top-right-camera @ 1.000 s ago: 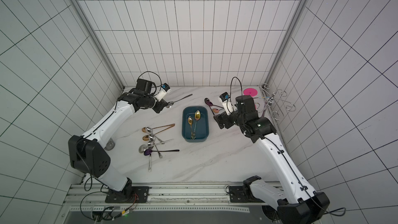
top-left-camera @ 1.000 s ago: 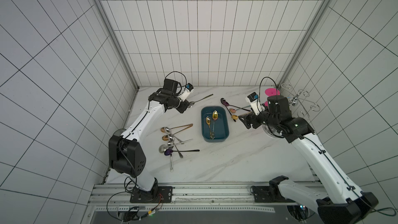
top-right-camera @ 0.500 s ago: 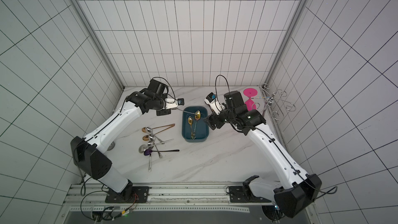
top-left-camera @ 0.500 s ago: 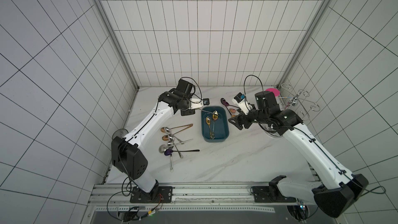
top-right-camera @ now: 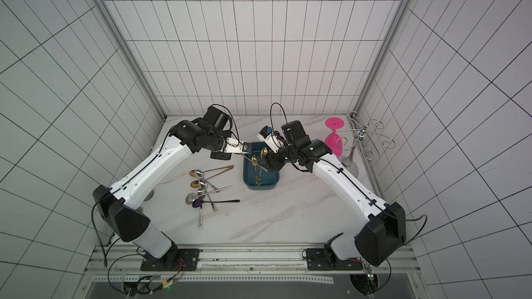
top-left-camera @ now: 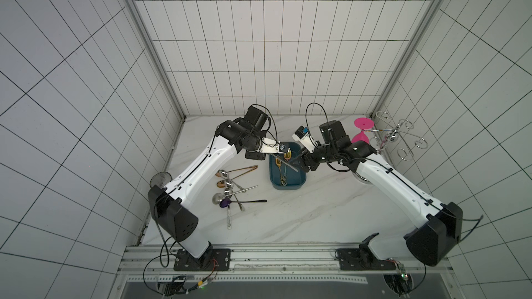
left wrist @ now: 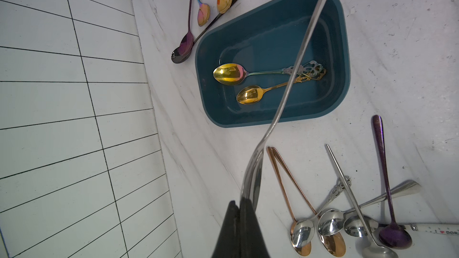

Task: Put the spoon into the storage box
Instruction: Pick up the spoon from the center of the board.

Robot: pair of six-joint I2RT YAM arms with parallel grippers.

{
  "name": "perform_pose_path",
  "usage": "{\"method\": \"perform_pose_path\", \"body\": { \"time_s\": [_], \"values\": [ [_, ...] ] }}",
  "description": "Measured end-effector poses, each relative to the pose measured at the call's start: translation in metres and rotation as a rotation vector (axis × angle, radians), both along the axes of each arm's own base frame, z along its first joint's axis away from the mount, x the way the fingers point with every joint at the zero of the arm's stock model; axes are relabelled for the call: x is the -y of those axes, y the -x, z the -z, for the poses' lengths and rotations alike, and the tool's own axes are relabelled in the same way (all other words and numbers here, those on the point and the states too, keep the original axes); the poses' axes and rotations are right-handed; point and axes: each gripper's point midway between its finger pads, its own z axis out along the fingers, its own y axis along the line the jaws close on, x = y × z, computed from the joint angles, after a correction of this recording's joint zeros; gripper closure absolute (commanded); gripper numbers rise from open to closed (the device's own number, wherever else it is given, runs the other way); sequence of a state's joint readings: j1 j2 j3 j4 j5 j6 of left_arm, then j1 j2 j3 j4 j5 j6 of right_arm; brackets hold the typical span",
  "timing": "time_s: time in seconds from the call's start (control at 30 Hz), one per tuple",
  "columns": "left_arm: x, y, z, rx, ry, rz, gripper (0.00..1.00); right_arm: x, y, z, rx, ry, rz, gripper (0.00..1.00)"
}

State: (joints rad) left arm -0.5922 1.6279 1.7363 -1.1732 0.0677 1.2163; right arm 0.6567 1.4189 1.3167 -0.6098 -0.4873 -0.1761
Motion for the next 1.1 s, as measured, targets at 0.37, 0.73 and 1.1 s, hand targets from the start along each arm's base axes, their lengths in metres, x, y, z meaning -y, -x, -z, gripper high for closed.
{"method": "perform_pose_path", "body": {
  "time_s": [0.37,0.73,1.1],
  "values": [
    [0.001,0.005,-0.002,-0.014,0.004,0.011,1.00,-0.029,0.001,0.016,-0.032,-0.019,-0.047,0.54],
    [0.004,0.005,-0.010,-0.007,0.024,0.010,1.00,-0.039,-0.001,0.024,-0.045,-0.028,-0.060,0.94],
    [0.002,0.003,-0.011,-0.006,0.030,-0.010,0.77,-0.043,0.005,0.027,-0.041,-0.039,-0.093,1.00]
  ]
}}
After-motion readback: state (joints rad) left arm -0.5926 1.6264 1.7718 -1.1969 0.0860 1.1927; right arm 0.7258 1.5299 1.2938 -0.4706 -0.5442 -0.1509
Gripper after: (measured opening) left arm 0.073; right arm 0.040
